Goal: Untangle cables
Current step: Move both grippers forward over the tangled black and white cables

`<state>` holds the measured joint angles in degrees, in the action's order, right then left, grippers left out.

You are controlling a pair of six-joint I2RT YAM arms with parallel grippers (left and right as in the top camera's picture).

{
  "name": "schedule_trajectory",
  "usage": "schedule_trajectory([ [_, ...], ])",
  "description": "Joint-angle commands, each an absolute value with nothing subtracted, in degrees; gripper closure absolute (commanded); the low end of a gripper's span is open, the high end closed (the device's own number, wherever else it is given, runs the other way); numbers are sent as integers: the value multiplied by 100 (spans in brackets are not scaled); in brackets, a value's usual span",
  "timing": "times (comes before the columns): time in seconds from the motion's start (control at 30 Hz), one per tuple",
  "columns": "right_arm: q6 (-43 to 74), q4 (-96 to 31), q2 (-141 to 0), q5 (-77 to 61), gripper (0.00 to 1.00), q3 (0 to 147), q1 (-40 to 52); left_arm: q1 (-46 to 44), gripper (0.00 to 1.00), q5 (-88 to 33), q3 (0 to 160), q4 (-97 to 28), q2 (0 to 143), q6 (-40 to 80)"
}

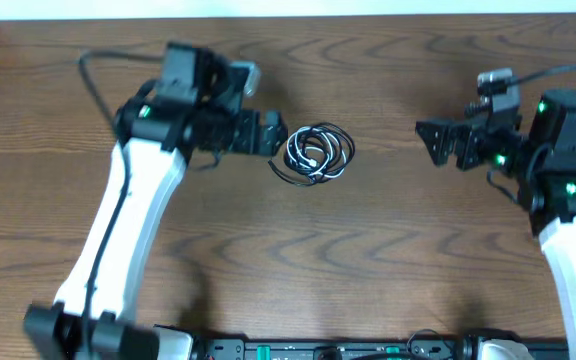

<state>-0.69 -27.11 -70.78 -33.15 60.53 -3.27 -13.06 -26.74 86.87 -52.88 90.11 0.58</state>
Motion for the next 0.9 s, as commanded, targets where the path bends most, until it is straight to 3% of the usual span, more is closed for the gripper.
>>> schedule_trajectory([
  [0.0, -176, -2585, -7312, -3470, 1, 6287, -331, -1470, 1, -2742, 9056, -5203, 9546, -176],
  [0.3, 421, -2488, -7402, -3804, 1, 6285, -331, -1599, 2, -3321, 8965, -4969, 10178, -10],
  [0.4, 423, -2491, -7419, -3693, 10, 6285, -331, -1673, 24, -2971, 8945, -4777, 10372, 268],
  [0.53, 423, -2488, -7467, -3636, 25, 6283, -331, -1868, 48, -1343, 8945, -4628, 10722, 1883],
  [0.6, 423, -2504, -7491, -3638, 28, 6285, -331, -1977, 51, -1055, 8945, -4488, 10899, 2137],
  [0.87, 423, -2644, -7500, -3636, 27, 6283, -331, -2206, 51, -1000, 8945, -3883, 11651, 2939],
])
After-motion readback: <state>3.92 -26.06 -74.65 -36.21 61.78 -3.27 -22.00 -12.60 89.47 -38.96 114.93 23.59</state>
